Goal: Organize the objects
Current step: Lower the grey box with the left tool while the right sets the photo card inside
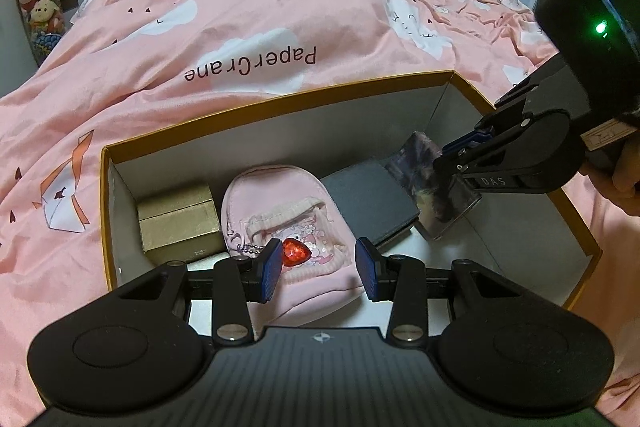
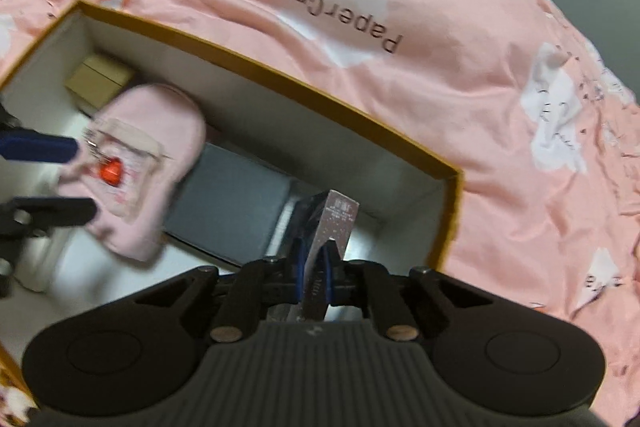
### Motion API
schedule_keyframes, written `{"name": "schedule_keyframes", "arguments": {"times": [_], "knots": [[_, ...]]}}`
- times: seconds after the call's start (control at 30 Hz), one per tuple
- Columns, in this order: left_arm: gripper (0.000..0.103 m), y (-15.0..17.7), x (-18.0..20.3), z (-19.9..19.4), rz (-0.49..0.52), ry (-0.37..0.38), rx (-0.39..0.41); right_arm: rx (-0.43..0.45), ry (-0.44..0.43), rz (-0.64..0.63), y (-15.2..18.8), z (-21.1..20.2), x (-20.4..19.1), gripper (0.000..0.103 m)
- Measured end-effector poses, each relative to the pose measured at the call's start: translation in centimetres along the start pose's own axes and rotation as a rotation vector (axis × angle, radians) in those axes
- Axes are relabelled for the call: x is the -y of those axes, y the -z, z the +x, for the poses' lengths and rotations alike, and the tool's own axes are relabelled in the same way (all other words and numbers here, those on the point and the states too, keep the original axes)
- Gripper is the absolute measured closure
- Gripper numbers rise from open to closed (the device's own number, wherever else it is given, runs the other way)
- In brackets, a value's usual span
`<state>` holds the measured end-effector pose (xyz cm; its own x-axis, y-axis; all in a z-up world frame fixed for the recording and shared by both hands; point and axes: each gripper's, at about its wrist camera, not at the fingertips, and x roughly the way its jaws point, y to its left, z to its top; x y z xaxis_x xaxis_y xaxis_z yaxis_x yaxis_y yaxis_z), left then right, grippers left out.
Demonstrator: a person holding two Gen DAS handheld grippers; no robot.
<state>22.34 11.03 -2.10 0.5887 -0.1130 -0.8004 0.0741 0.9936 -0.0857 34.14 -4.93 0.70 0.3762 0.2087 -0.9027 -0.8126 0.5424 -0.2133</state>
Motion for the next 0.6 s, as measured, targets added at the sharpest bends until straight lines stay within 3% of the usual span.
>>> {"name": "schedule_keyframes", "arguments": {"times": [0.23,0.4,0.53,0.6], "knots": [[0.056,0.2,0.2,-0.2,0.019,0.003,-0.008,-0.001,-0.028,-0.037,0.6,-1.1,-0.3,0.093],[0.052,0.6,0.6,-0.5,0.074,-0.003,-0.028,-0.08,-0.07,-0.223,1.8,-1.0,-2.3,0.091],[0.046,0.9,0.9,-0.5,0.134,-0.037,-0.056,-0.104,-0.042,-0.459,3.1,-0.2,-4.8,0.064],[0.043,1.0,1.0,-0.3,0.169,-0.051,-0.069,-0.115,-0.012,-0.559,3.4,0.7,-5.7,0.062]]}}
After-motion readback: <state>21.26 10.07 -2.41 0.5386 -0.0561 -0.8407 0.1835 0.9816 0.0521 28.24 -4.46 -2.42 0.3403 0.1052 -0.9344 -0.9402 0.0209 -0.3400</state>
